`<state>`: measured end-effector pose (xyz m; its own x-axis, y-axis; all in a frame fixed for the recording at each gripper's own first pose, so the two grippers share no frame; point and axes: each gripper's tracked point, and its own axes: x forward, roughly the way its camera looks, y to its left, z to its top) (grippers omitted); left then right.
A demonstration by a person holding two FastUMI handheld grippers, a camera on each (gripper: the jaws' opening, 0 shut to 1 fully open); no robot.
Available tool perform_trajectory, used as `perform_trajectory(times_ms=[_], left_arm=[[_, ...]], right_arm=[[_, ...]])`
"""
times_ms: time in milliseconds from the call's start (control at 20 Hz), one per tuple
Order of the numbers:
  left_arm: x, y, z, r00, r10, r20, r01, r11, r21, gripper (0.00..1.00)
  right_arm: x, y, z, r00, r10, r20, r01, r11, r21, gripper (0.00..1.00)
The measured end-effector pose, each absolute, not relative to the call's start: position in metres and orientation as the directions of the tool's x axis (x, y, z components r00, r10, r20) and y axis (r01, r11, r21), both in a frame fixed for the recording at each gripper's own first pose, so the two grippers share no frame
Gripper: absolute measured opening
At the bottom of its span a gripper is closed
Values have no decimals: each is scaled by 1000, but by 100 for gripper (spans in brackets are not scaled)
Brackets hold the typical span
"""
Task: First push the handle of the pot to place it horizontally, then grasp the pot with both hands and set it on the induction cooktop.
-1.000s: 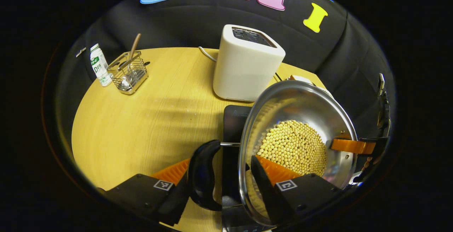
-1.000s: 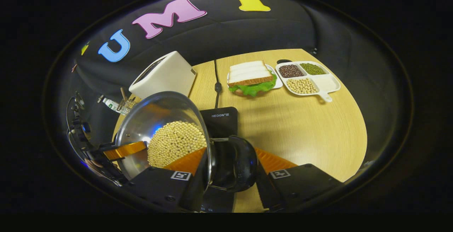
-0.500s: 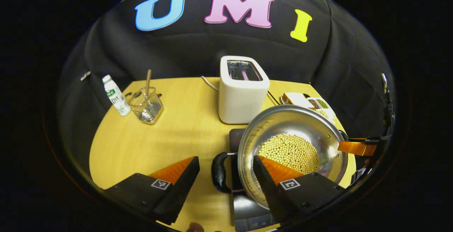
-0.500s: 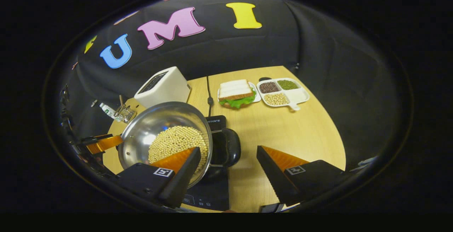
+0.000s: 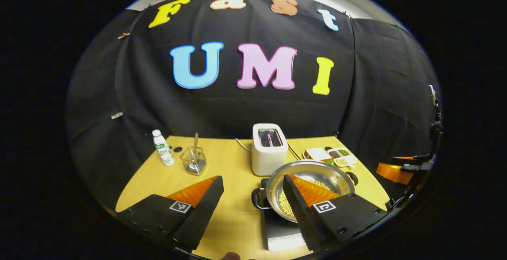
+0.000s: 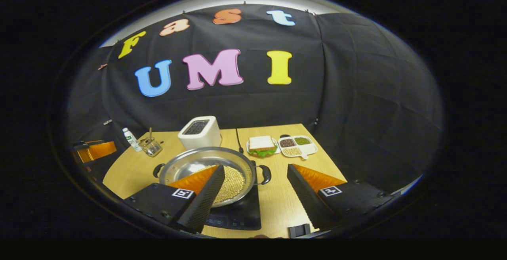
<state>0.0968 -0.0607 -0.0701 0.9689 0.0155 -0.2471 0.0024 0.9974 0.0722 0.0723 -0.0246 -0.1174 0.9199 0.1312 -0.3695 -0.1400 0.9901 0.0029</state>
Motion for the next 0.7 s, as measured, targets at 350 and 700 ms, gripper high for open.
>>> perform_trajectory(times_ms=[350,700], left_arm=[[-11,-47,-7,993,119,-17,-114,979,166,95],[-95,-74,-42,996,63,-63,-61,997,36,95]], right_arm=[[-19,1,-39,978,180,-106,-183,983,-17,98],[-81,-39,-44,984,146,-100,-149,989,-23,99]])
